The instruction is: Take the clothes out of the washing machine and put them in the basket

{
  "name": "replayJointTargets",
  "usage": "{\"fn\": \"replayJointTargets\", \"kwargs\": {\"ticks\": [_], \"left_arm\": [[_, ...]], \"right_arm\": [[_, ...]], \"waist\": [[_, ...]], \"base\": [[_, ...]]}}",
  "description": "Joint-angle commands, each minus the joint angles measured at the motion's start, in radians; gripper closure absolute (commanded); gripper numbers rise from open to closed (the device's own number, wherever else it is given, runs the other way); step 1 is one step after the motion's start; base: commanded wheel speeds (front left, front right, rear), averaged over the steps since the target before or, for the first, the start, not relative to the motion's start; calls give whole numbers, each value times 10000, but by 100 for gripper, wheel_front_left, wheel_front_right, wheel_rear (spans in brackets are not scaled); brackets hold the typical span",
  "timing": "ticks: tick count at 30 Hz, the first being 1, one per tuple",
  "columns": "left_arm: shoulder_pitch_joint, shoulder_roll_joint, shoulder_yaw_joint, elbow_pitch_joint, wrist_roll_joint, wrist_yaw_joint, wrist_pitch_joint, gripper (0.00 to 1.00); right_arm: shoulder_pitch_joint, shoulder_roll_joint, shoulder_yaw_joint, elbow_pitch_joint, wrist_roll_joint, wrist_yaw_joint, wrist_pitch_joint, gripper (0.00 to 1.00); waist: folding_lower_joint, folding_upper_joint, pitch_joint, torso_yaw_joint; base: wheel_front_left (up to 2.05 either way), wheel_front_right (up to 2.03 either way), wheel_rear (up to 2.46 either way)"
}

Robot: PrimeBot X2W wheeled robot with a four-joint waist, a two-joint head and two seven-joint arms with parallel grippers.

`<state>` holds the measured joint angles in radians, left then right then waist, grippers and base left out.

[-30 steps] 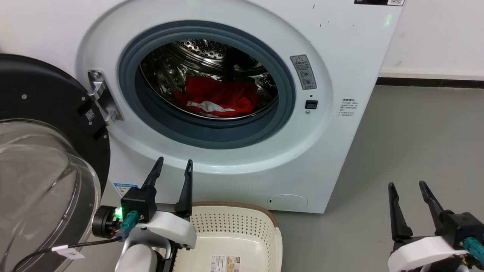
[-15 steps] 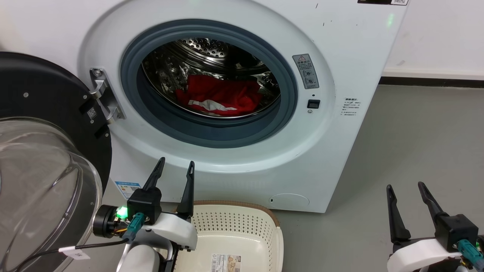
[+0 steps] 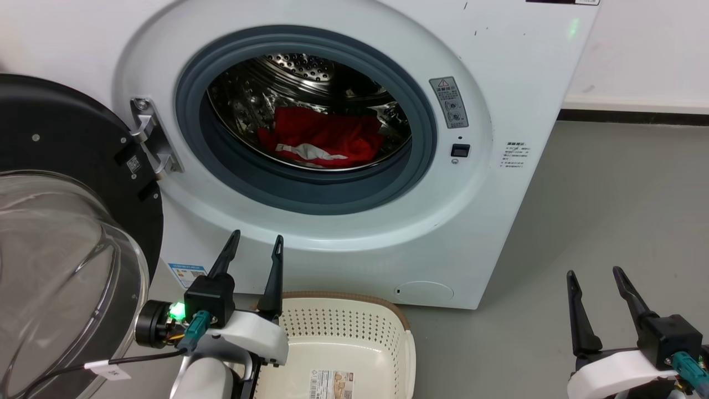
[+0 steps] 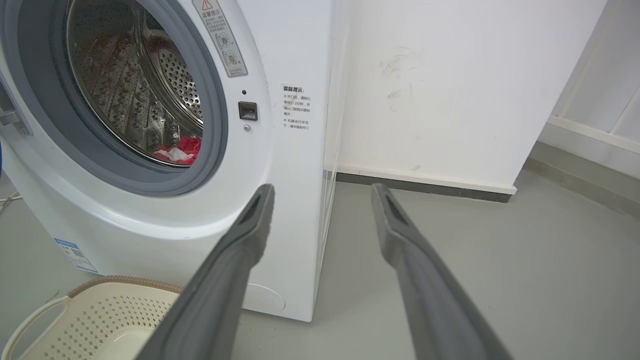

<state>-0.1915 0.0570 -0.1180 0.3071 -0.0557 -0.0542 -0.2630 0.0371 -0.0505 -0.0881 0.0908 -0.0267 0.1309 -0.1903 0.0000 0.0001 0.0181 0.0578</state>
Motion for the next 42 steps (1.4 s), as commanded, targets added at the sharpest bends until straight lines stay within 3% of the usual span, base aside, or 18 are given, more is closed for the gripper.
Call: {"fn": "replayJointTargets", "kwargs": {"ticks": [1,19,34,42], "left_arm": [[-185,-12,39,-12,8,8,-27,0],[-3051,155,533,1281,-140,213,-27,0],[-7598,1308,915,4795,-180,-130,64,0],[-10180,2160,710,6638,5,-338,1063,0]], "right_arm": [[-58,6,20,-64,64,-3,-28,0],[-1343,9,660,-814,221,-3,-63,0],[-2504,12,1375,-379,769,-5,-536,0],[-3163,11,2017,-56,1220,-5,-719,0]], "waist": [[0,-1,88,-20],[0,-1,2606,-1280],[0,-1,5130,-2486],[0,-1,6281,-3092]], "base": [[0,0,0],[0,0,0],[0,0,0],[0,0,0]]}}
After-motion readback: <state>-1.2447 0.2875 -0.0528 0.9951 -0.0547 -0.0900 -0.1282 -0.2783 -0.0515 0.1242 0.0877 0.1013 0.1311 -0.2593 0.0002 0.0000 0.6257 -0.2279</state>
